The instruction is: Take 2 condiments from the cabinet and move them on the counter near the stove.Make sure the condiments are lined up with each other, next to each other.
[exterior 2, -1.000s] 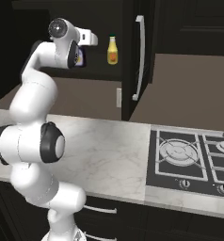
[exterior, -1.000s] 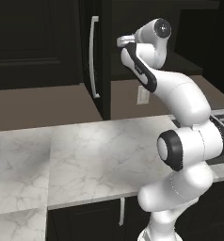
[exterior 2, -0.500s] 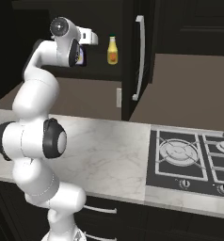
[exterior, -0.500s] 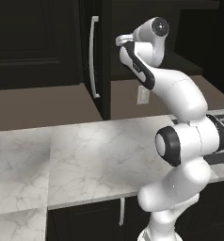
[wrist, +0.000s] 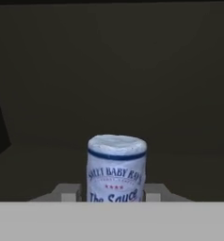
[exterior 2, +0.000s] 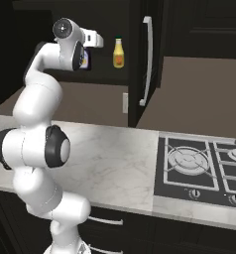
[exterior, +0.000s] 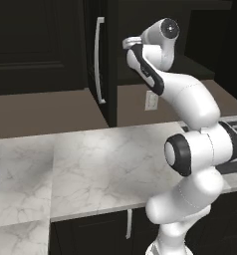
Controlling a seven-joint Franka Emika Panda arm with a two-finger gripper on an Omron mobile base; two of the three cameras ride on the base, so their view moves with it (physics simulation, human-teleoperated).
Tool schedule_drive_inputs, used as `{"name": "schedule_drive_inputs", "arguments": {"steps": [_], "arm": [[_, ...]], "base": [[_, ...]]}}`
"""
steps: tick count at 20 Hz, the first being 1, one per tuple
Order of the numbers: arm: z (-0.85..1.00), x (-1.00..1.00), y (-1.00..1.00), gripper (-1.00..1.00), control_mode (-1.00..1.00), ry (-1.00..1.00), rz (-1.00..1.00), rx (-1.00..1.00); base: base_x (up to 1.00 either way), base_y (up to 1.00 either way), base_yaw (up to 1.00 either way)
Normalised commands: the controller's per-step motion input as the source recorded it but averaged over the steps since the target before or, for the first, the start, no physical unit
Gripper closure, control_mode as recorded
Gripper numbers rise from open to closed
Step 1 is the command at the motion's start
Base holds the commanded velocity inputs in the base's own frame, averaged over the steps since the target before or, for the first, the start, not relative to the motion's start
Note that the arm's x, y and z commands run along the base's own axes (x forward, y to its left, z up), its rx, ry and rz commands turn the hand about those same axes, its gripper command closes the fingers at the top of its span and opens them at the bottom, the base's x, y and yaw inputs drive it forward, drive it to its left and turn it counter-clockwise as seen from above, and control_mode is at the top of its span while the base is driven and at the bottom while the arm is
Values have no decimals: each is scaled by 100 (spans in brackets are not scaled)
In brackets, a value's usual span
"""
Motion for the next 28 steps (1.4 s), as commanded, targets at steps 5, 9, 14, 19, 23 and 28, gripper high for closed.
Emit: {"name": "schedule_drive_inputs", "arguments": {"steps": [5, 9, 14, 19, 23, 28], "arm": [[-12, -61, -7, 100, -100, -1, 0, 0], [-15, -100, -12, 100, -100, -13, 0, 0], [-2, -100, -22, 100, -100, -24, 0, 0], [19, -100, -24, 100, -100, -12, 1, 1], [15, -100, -30, 100, -100, 5, 9, 1], [-4, -62, -43, 100, -100, 11, 24, 6]], "base": [[0, 0, 0], [0, 0, 0], [0, 0, 0], [0, 0, 0], [0, 0, 0], [0, 0, 0]]}}
